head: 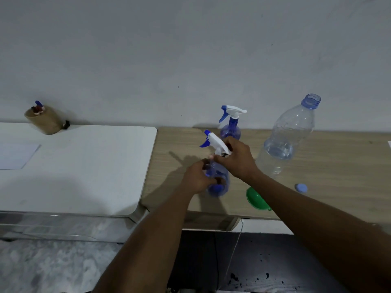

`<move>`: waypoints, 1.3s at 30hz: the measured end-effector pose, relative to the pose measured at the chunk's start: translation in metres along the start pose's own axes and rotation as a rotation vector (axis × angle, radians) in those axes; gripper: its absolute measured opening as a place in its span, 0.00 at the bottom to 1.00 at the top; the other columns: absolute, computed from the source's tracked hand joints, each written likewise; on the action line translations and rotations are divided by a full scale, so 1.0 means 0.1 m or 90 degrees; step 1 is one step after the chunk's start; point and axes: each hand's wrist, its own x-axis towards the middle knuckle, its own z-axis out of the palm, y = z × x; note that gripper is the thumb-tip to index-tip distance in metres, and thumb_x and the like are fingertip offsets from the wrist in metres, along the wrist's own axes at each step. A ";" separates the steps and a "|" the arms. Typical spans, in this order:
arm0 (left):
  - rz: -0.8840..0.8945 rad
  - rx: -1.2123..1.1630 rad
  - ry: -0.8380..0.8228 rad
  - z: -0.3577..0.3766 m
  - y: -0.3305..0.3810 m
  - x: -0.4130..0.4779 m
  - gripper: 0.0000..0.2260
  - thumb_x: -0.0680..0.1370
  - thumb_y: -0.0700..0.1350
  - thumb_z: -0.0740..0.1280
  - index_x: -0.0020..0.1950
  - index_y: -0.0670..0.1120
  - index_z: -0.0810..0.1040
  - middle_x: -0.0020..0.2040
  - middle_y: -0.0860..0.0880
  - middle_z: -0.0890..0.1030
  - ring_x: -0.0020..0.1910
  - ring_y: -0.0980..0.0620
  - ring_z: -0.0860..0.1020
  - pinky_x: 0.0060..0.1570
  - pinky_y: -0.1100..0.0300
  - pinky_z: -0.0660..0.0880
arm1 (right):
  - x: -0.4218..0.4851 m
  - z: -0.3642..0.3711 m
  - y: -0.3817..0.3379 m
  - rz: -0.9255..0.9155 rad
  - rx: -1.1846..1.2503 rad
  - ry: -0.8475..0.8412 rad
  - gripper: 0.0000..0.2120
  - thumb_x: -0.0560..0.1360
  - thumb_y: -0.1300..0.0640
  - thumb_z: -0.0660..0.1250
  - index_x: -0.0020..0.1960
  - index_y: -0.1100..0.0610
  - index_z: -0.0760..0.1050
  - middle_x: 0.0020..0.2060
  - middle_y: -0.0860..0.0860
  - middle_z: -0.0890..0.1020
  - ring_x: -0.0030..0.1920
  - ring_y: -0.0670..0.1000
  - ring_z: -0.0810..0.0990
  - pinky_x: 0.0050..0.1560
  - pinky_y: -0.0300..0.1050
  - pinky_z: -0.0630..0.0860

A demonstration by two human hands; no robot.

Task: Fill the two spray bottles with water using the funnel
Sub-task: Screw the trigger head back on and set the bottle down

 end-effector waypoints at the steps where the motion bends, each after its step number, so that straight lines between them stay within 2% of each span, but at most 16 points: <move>1: -0.010 -0.005 -0.036 -0.03 0.02 -0.02 0.29 0.64 0.52 0.82 0.62 0.51 0.77 0.54 0.56 0.81 0.55 0.56 0.79 0.55 0.59 0.76 | -0.03 0.02 0.03 0.033 0.035 0.016 0.19 0.66 0.48 0.80 0.46 0.56 0.75 0.36 0.47 0.78 0.34 0.43 0.74 0.34 0.33 0.68; 4: -0.058 -0.026 -0.157 -0.08 0.09 -0.13 0.27 0.63 0.50 0.83 0.59 0.48 0.81 0.51 0.52 0.84 0.50 0.57 0.82 0.52 0.59 0.80 | -0.15 0.07 0.09 0.120 0.159 0.002 0.15 0.70 0.50 0.77 0.48 0.56 0.77 0.38 0.48 0.80 0.36 0.44 0.76 0.37 0.34 0.71; 7: -0.107 -0.023 -0.252 -0.03 0.12 -0.27 0.19 0.65 0.48 0.82 0.52 0.51 0.81 0.44 0.53 0.84 0.40 0.58 0.82 0.40 0.62 0.80 | -0.30 0.09 0.06 0.221 0.296 -0.043 0.04 0.75 0.53 0.72 0.44 0.52 0.79 0.37 0.50 0.80 0.37 0.49 0.77 0.37 0.40 0.74; 9: -0.145 0.002 -0.289 0.03 0.11 -0.33 0.20 0.66 0.52 0.81 0.54 0.53 0.81 0.45 0.53 0.84 0.43 0.54 0.83 0.44 0.58 0.80 | -0.38 0.15 0.08 0.279 0.340 -0.062 0.08 0.78 0.52 0.67 0.40 0.48 0.80 0.39 0.53 0.82 0.39 0.53 0.79 0.41 0.44 0.77; 12: -0.216 0.034 -0.332 0.09 0.07 -0.41 0.20 0.66 0.56 0.80 0.55 0.54 0.81 0.50 0.51 0.84 0.50 0.50 0.83 0.52 0.54 0.81 | -0.49 0.24 0.16 0.344 0.382 -0.077 0.11 0.79 0.47 0.65 0.46 0.51 0.82 0.47 0.57 0.86 0.49 0.57 0.85 0.55 0.52 0.80; 14: -0.258 0.026 -0.360 0.11 0.04 -0.47 0.20 0.66 0.57 0.80 0.54 0.52 0.82 0.50 0.49 0.85 0.51 0.49 0.84 0.54 0.52 0.81 | -0.56 0.29 0.22 0.371 0.366 -0.092 0.16 0.79 0.44 0.65 0.46 0.55 0.83 0.46 0.60 0.86 0.49 0.58 0.85 0.56 0.55 0.80; 16: -0.282 0.010 -0.389 0.14 0.04 -0.52 0.22 0.67 0.56 0.80 0.57 0.49 0.83 0.50 0.46 0.85 0.50 0.48 0.84 0.52 0.54 0.81 | -0.62 0.33 0.28 0.400 0.347 -0.090 0.19 0.78 0.42 0.65 0.42 0.57 0.84 0.44 0.63 0.85 0.47 0.60 0.85 0.55 0.58 0.80; 19: -0.315 -0.017 -0.422 0.20 0.03 -0.59 0.24 0.67 0.55 0.80 0.58 0.46 0.82 0.51 0.44 0.85 0.49 0.47 0.85 0.50 0.53 0.82 | -0.70 0.36 0.33 0.410 0.325 -0.102 0.21 0.79 0.45 0.65 0.38 0.59 0.83 0.40 0.64 0.85 0.46 0.64 0.84 0.53 0.56 0.82; 22: -0.331 -0.037 -0.435 0.26 0.04 -0.64 0.25 0.69 0.54 0.79 0.61 0.44 0.80 0.56 0.40 0.83 0.52 0.44 0.84 0.53 0.51 0.81 | -0.75 0.34 0.34 0.421 0.312 -0.102 0.16 0.80 0.47 0.65 0.41 0.57 0.82 0.36 0.55 0.84 0.39 0.56 0.82 0.43 0.45 0.78; 23: -0.334 -0.039 -0.434 0.27 0.04 -0.65 0.24 0.69 0.53 0.79 0.61 0.45 0.80 0.57 0.40 0.83 0.52 0.44 0.83 0.53 0.52 0.81 | -0.75 0.33 0.34 0.418 0.306 -0.105 0.15 0.80 0.47 0.65 0.42 0.56 0.81 0.36 0.54 0.84 0.38 0.54 0.81 0.42 0.45 0.76; 26: -0.336 -0.043 -0.429 0.27 0.02 -0.64 0.23 0.68 0.53 0.80 0.59 0.46 0.81 0.57 0.40 0.83 0.52 0.44 0.84 0.54 0.51 0.81 | -0.75 0.33 0.35 0.409 0.318 -0.123 0.16 0.79 0.46 0.65 0.47 0.57 0.82 0.40 0.55 0.86 0.43 0.55 0.83 0.48 0.48 0.78; 27: -0.337 -0.042 -0.427 0.27 0.02 -0.63 0.23 0.68 0.53 0.80 0.59 0.46 0.81 0.57 0.40 0.83 0.52 0.44 0.84 0.54 0.51 0.81 | -0.75 0.33 0.34 0.405 0.319 -0.128 0.15 0.80 0.46 0.65 0.49 0.57 0.82 0.40 0.54 0.86 0.43 0.54 0.83 0.47 0.45 0.79; 29: -0.332 -0.047 -0.422 0.25 0.01 -0.63 0.24 0.68 0.52 0.80 0.60 0.45 0.80 0.58 0.40 0.82 0.51 0.44 0.84 0.53 0.52 0.81 | -0.73 0.33 0.31 0.393 0.317 -0.131 0.14 0.80 0.47 0.64 0.49 0.57 0.81 0.38 0.51 0.84 0.38 0.49 0.82 0.38 0.37 0.76; 30: -0.327 -0.050 -0.419 0.24 0.01 -0.63 0.23 0.69 0.52 0.79 0.60 0.45 0.80 0.57 0.41 0.82 0.50 0.45 0.84 0.52 0.53 0.81 | -0.72 0.34 0.30 0.391 0.316 -0.126 0.14 0.80 0.48 0.65 0.48 0.57 0.81 0.37 0.51 0.84 0.37 0.49 0.82 0.36 0.37 0.75; 35: -0.325 -0.054 -0.404 0.11 -0.02 -0.63 0.22 0.69 0.52 0.79 0.59 0.45 0.81 0.54 0.43 0.84 0.48 0.48 0.84 0.49 0.55 0.82 | -0.67 0.44 0.23 0.381 0.312 -0.128 0.15 0.80 0.47 0.64 0.53 0.58 0.82 0.42 0.52 0.85 0.41 0.49 0.82 0.40 0.37 0.75; 39: -0.340 -0.065 -0.415 0.10 -0.06 -0.67 0.23 0.70 0.52 0.78 0.62 0.45 0.80 0.59 0.40 0.82 0.52 0.45 0.83 0.54 0.53 0.80 | -0.68 0.52 0.21 0.377 0.283 -0.128 0.18 0.79 0.47 0.65 0.45 0.61 0.82 0.40 0.59 0.85 0.37 0.53 0.81 0.43 0.46 0.77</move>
